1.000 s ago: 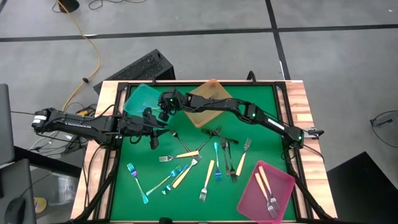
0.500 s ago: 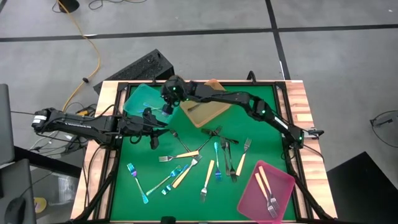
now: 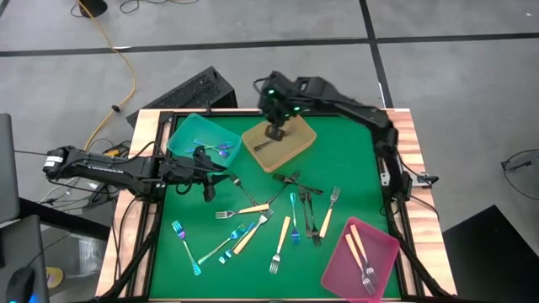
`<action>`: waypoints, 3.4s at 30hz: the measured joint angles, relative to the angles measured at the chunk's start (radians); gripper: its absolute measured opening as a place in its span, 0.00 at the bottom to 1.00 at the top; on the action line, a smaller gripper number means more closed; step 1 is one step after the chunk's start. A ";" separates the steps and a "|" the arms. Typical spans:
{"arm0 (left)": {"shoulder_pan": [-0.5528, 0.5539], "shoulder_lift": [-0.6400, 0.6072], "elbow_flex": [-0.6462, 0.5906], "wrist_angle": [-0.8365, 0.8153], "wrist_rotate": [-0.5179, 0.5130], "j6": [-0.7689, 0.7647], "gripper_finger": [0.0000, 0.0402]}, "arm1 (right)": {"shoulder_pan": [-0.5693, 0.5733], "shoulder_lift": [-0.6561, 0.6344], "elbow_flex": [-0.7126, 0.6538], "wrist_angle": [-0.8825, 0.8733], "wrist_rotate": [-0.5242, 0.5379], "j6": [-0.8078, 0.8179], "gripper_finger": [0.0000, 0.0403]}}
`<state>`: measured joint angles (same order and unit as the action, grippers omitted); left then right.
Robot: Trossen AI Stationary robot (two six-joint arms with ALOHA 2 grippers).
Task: Sort silverware by color (type)
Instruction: Put the black fork into the yellow bin
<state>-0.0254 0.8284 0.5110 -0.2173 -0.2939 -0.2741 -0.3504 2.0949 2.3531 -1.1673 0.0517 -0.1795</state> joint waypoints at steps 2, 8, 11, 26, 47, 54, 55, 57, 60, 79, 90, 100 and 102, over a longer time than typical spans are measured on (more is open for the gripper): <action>0.000 0.000 0.000 0.000 0.000 0.000 0.28 | 0.000 -0.040 0.000 -0.065 0.000 0.038 0.16; 0.000 0.000 0.000 -0.001 0.000 -0.002 0.28 | 0.022 -0.107 0.000 -0.273 0.003 0.173 0.16; 0.000 0.000 0.000 -0.002 0.000 -0.007 0.28 | 0.065 -0.108 -0.006 -0.384 0.003 0.182 0.16; 0.000 0.000 0.000 -0.002 -0.001 0.012 0.28 | 0.330 -0.361 -0.681 -0.216 0.003 0.490 0.16; 0.000 0.008 -0.008 0.006 -0.001 0.015 0.28 | 0.664 -0.422 -1.157 0.234 0.084 1.280 0.16; 0.000 0.008 -0.008 0.006 -0.001 0.015 0.28 | 0.708 -0.422 -1.165 0.269 0.087 1.385 0.20; 0.000 0.008 -0.008 0.006 -0.001 0.017 0.28 | 0.713 -0.422 -1.171 0.274 0.088 1.397 0.22; 0.000 0.008 -0.008 0.006 -0.001 0.018 0.28 | 0.719 -0.422 -1.188 0.283 0.090 1.410 0.26; 0.000 0.008 -0.008 0.006 -0.001 0.018 0.28 | 0.724 -0.422 -1.215 0.295 0.089 1.425 0.33; 0.000 0.008 -0.008 0.006 -0.001 0.017 0.28 | 0.724 -0.419 -1.304 0.492 0.107 1.432 0.51; 0.000 0.008 -0.008 0.006 -0.001 0.016 0.28 | 0.725 -0.329 -1.302 0.509 0.073 1.442 0.50; 0.000 0.008 -0.008 0.007 -0.003 0.007 0.28 | 0.730 -0.299 -1.300 0.454 0.045 1.452 0.50; 0.000 0.008 -0.008 0.007 -0.006 0.007 0.28 | 0.730 -0.298 -1.300 0.456 0.037 1.452 0.50</action>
<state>-0.0254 0.8364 0.5030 -0.2101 -0.3000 -0.2672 0.3795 1.7966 1.0527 -0.7111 0.0886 1.2728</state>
